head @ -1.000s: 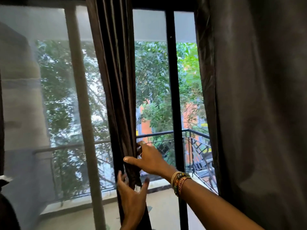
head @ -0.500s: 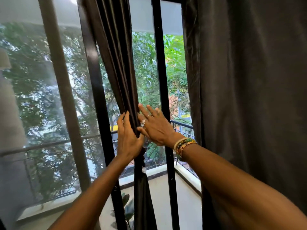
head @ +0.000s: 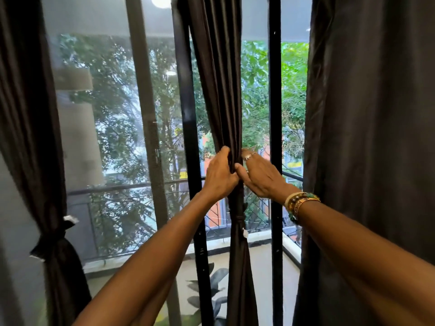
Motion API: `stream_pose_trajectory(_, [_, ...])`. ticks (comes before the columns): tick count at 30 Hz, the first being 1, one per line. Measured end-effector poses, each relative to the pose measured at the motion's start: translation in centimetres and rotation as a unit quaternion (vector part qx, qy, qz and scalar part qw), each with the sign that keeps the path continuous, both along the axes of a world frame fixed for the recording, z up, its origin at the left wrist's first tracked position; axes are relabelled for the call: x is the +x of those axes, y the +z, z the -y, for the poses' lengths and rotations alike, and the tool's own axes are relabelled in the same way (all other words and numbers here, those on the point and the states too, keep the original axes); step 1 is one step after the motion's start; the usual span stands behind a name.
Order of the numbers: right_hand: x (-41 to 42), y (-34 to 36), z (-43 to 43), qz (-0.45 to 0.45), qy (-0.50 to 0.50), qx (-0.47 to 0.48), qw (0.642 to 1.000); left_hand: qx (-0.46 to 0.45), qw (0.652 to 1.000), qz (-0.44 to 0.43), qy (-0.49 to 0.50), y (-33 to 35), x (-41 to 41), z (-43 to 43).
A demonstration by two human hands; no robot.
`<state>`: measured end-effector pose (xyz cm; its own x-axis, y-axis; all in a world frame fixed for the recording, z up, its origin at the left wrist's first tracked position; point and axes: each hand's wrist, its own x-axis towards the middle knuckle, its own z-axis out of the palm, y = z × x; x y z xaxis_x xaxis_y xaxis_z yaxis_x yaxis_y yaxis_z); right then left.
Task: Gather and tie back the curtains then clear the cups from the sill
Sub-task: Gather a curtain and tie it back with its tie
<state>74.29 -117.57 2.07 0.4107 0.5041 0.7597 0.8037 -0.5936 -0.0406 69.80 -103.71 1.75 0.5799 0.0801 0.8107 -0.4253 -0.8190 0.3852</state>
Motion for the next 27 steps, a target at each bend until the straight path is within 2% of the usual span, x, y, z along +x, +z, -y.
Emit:
stream_pose_trajectory(3, [-0.4,0.5,-0.9,-0.055,-0.005,0.067,0.996,-0.149,0.983,-0.032,-0.099,-0.2,-0.1,0.5])
stream_pose_trajectory(7, [-0.5,0.8,-1.9,-0.055,-0.055,0.085,0.993,-0.319,0.939,-0.064,-0.114,-1.0,0.8,0.9])
stream_pose_trajectory(8, [-0.3,0.5,-2.0,-0.052,-0.062,0.091,0.993,-0.323,0.937,-0.075,-0.104,-1.0,0.9,0.8])
stream_pose_trajectory(11, [0.1,-0.3,-2.3,-0.052,-0.044,0.128,0.989,-0.145,0.988,-0.038,-0.024,-1.2,0.7,0.4])
stream_pose_trajectory(13, [0.6,-0.4,-2.8,-0.053,-0.043,0.151,0.986,-0.074,0.997,0.013,0.008,-1.9,1.0,0.3])
stream_pose_trajectory(16, [1.3,-0.3,-3.5,-0.015,-0.059,0.139,0.988,-0.062,0.998,-0.026,-0.001,-2.9,1.7,0.0])
stream_pose_trajectory(19, [1.7,-0.1,-4.4,0.034,-0.087,0.111,0.989,-0.009,0.997,-0.066,-0.024,-4.0,1.9,-0.5])
stream_pose_trajectory(23, [1.5,-0.1,-4.9,0.095,-0.083,0.09,0.988,0.074,0.997,-0.002,0.003,-5.1,1.8,-0.9])
stream_pose_trajectory(27, [1.9,0.3,-4.5,0.112,-0.099,0.043,0.988,0.128,0.986,0.08,0.069,-5.3,3.3,-1.2])
